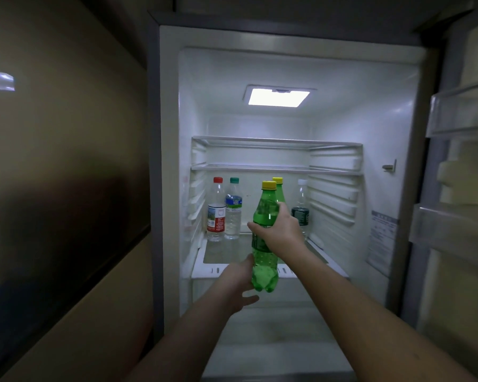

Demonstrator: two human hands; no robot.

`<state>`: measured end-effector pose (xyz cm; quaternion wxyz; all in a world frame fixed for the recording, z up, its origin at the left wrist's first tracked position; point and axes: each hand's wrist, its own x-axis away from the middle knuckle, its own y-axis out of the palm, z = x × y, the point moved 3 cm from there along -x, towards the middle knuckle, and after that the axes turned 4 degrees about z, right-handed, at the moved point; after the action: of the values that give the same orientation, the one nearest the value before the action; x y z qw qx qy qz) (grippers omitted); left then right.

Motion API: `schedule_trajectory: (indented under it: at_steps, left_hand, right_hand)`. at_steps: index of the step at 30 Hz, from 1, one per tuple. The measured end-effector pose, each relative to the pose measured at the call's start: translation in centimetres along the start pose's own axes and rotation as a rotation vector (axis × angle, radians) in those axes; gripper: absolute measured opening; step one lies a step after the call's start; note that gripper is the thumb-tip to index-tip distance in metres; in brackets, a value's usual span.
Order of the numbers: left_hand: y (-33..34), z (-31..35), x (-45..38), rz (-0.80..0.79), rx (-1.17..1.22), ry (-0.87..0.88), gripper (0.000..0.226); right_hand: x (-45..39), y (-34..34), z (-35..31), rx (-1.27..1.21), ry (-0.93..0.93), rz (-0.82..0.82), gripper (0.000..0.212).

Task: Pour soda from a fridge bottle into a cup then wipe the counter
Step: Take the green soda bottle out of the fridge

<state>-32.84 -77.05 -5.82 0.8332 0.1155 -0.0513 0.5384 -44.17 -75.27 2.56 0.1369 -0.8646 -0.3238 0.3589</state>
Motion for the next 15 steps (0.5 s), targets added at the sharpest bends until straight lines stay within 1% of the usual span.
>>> schedule_trajectory:
  at_steps: [5,11,15]
  left_hand:
    - [1.2,-1.2,2.6,0.001,-0.018,0.007,0.036]
    - [2.5,-2.8,7.8,0.046,0.051,-0.024,0.03]
    - [3.6,-3.8,11.6,0.073,0.064,0.001,0.03]
  right_hand:
    - [1.9,-2.3,0.0,-0.017,0.012,0.002,0.065]
    - [5.8,-5.2,-0.3,-0.034,-0.002,-0.046,0.059]
    - [8.9,-7.6,-0.8,-0.046,-0.021,-0.069,0.06]
